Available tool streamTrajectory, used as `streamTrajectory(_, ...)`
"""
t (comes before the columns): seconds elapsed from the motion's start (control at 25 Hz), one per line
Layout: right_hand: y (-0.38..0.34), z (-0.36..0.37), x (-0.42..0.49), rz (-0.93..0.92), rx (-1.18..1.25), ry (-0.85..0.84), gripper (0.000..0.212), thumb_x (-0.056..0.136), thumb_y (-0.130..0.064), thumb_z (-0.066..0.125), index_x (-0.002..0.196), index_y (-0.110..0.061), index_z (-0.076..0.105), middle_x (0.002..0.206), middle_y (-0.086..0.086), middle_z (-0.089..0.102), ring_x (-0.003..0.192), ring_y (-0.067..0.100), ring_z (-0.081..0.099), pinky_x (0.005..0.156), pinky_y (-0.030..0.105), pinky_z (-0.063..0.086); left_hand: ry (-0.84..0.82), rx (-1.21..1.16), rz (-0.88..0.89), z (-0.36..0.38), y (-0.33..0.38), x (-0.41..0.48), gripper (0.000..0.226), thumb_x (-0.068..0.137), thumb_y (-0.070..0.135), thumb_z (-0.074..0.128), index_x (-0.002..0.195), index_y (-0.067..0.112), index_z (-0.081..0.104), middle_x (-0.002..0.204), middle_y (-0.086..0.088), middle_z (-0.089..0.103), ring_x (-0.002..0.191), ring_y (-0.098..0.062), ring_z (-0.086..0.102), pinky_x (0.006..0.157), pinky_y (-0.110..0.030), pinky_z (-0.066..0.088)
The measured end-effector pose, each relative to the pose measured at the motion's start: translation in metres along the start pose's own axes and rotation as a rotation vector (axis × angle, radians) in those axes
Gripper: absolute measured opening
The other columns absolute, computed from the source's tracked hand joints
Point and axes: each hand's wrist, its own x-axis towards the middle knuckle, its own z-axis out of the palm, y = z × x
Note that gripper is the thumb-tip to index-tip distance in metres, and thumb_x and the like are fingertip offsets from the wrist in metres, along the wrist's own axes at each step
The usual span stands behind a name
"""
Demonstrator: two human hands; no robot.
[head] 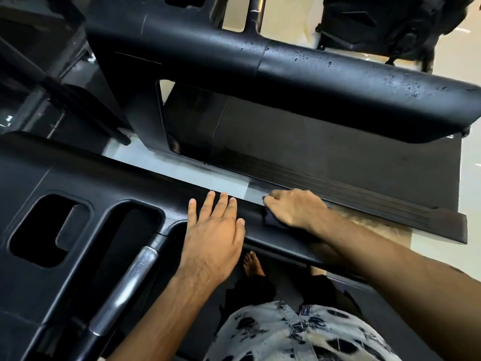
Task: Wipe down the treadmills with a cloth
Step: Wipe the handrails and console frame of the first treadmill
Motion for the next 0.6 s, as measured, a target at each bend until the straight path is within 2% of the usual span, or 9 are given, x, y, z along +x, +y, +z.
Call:
streamTrajectory(0.12, -0.005, 0.020, -0.018, -0.080, -0.001, 0.200, 0.049, 0.094, -0.053, 0.022, 0.128, -0.031, 0.050, 0.127, -0.001, 0.058, 0.112, 0.034, 0.060, 0.085, 0.043, 0.052, 0.003, 0.014, 0.004, -0.001, 0.006, -0.003, 0.056, 0.102, 0.041, 0.015, 0.154, 0.020, 0.017, 0.162, 0.004, 0.013, 0.150, -0.017, -0.001, 0.121, -0.048, -0.003)
streamTrajectory(0.2, 0.009, 0.018, -0.008, -0.042, 0.085, 0.162, 0.044, 0.094, -0.054, 0.026, 0.126, -0.035, 0.050, 0.129, -0.001, 0.061, 0.113, 0.033, 0.060, 0.087, 0.044, 0.050, 0.015, 0.015, -0.003, 0.001, 0.014, 0.000, 0.056, 0.102, 0.041, 0.013, 0.154, 0.020, 0.018, 0.162, 0.004, 0.015, 0.150, -0.018, 0.000, 0.121, -0.048, -0.003)
streamTrajectory(0.28, 0.026, 0.009, -0.001, 0.030, 0.091, -0.009, 0.048, 0.095, -0.052, 0.025, 0.127, -0.030, 0.053, 0.138, 0.005, 0.058, 0.120, 0.036, 0.058, 0.093, 0.047, 0.047, 0.004, 0.002, -0.030, 0.004, 0.025, -0.003, 0.056, 0.102, 0.041, 0.016, 0.154, 0.021, 0.019, 0.162, 0.004, 0.015, 0.150, -0.018, -0.001, 0.121, -0.048, -0.003)
streamTrajectory(0.32, 0.028, 0.010, -0.008, 0.002, 0.049, -0.007, 0.046, 0.099, -0.048, 0.027, 0.130, -0.026, 0.054, 0.138, 0.007, 0.056, 0.119, 0.037, 0.057, 0.092, 0.048, 0.047, -0.001, 0.000, -0.040, 0.004, 0.030, -0.005, 0.056, 0.102, 0.042, 0.017, 0.154, 0.021, 0.019, 0.162, 0.004, 0.014, 0.150, -0.018, -0.001, 0.121, -0.048, -0.003)
streamTrajectory(0.36, 0.025, 0.015, -0.017, -0.049, 0.017, 0.072, 0.043, 0.101, -0.045, 0.030, 0.133, -0.025, 0.052, 0.135, 0.005, 0.056, 0.117, 0.036, 0.057, 0.090, 0.047, 0.049, -0.005, 0.004, -0.043, 0.004, 0.033, -0.007, 0.056, 0.102, 0.042, 0.018, 0.154, 0.021, 0.019, 0.162, 0.004, 0.014, 0.150, -0.018, -0.001, 0.121, -0.048, -0.003)
streamTrajectory(0.44, 0.026, 0.020, -0.032, -0.109, 0.124, 0.166, 0.046, 0.099, -0.049, 0.029, 0.138, -0.032, 0.046, 0.131, -0.002, 0.057, 0.115, 0.031, 0.057, 0.090, 0.045, 0.051, 0.008, 0.011, -0.055, 0.005, 0.039, -0.006, 0.056, 0.102, 0.042, 0.018, 0.154, 0.021, 0.019, 0.162, 0.004, 0.015, 0.150, -0.019, -0.001, 0.121, -0.049, -0.002)
streamTrajectory(0.52, 0.044, 0.015, -0.021, -0.061, 0.167, 0.072, 0.049, 0.098, -0.051, 0.023, 0.135, -0.030, 0.046, 0.137, -0.001, 0.055, 0.122, 0.032, 0.057, 0.095, 0.045, 0.049, -0.001, 0.010, -0.064, 0.007, 0.046, -0.005, 0.056, 0.102, 0.042, 0.018, 0.154, 0.021, 0.020, 0.162, 0.004, 0.015, 0.150, -0.019, -0.001, 0.121, -0.049, -0.002)
streamTrajectory(0.6, 0.058, 0.011, -0.020, -0.001, 0.158, -0.017, 0.042, 0.103, -0.042, 0.027, 0.132, -0.023, 0.050, 0.137, 0.007, 0.056, 0.121, 0.034, 0.057, 0.095, 0.044, 0.048, -0.015, 0.005, -0.074, 0.009, 0.055, -0.008, 0.056, 0.102, 0.043, 0.017, 0.154, 0.022, 0.020, 0.162, 0.004, 0.016, 0.150, -0.018, 0.000, 0.121, -0.049, -0.001)
